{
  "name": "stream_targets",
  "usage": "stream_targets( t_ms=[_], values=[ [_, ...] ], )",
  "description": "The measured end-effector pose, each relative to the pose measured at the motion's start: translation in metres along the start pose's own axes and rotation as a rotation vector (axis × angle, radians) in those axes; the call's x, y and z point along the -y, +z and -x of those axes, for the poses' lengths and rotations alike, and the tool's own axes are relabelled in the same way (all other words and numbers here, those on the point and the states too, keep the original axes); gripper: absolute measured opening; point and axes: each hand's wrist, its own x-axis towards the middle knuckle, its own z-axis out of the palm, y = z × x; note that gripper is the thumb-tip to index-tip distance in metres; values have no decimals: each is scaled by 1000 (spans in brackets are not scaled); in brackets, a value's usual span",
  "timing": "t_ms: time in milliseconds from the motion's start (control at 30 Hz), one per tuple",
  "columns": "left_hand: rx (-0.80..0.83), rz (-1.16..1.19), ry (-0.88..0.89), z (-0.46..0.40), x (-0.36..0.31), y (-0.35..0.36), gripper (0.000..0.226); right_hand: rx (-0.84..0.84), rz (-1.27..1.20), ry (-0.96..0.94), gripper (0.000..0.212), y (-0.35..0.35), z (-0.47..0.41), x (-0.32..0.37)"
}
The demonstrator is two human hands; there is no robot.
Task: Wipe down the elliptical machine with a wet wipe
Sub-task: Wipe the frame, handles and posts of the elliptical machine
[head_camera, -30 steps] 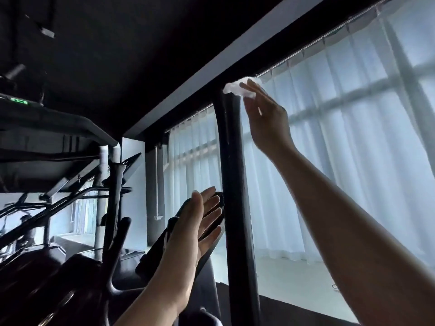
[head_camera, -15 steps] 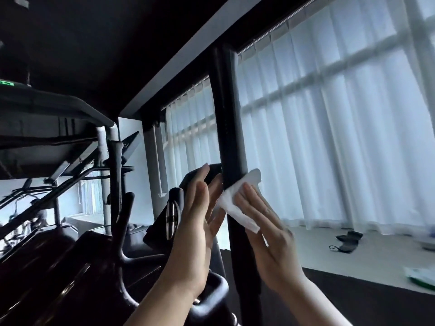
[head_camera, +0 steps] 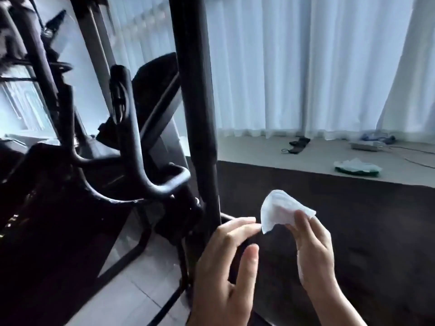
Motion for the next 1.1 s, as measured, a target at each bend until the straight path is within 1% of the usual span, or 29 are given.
stream_targets(
  t_ms=[33, 67, 133, 167, 233, 300, 367, 400, 433, 467, 533, 633, 733, 800, 833, 900, 933, 1033, 1100],
  values=[
    [45, 53, -117, 22, 4, 16, 20, -58, 73, 85, 36, -13, 7, -7],
    [92, 139, -312, 44, 10, 34, 17, -90, 143, 172, 31, -25, 13, -16],
    [199, 364, -804, 79, 23, 64, 19, -87, 287, 316, 29, -45, 26, -34],
    [222, 427, -990, 95, 32, 77, 19, -68, 367, 375, 30, -55, 32, -44],
    [252, 460, -1198, 118, 46, 91, 20, -36, 486, 486, 28, -75, 43, -63],
    [283, 545, -1332, 131, 56, 97, 26, -7, 542, 589, 25, -91, 50, -77],
    [280, 626, -1425, 138, 67, 100, 28, 64, 508, 703, 20, -102, 53, -86],
    [269, 646, -1459, 142, 73, 101, 29, 114, 472, 754, 18, -104, 54, -89],
    [261, 660, -1477, 144, 78, 102, 30, 158, 436, 789, 21, -106, 54, -93],
    [260, 664, -1493, 145, 82, 103, 28, 180, 411, 816, 20, -108, 54, -96],
    [209, 682, -1520, 148, 90, 108, 18, 176, 417, 845, 14, -109, 50, -104],
    [127, 724, -1510, 147, 107, 114, 11, 195, 440, 859, 18, -107, 35, -114],
    [116, 684, -1489, 142, 124, 128, 13, 215, 401, 871, 16, -109, 16, -121],
    [169, 683, -1436, 137, 126, 135, 25, 207, 430, 884, 18, -113, 1, -127],
    [212, 675, -1398, 136, 127, 138, 33, 219, 497, 882, 19, -114, -9, -130],
    [269, 666, -1351, 134, 129, 144, 45, 298, 642, 860, 24, -113, -33, -137],
    [256, 663, -1351, 130, 131, 148, 46, 355, 669, 855, 27, -111, -48, -140],
    [155, 686, -1386, 112, 150, 162, 42, 529, 645, 856, 23, -100, -90, -155],
    [84, 699, -1374, 94, 168, 171, 40, 615, 619, 832, 21, -91, -119, -171]
  ],
)
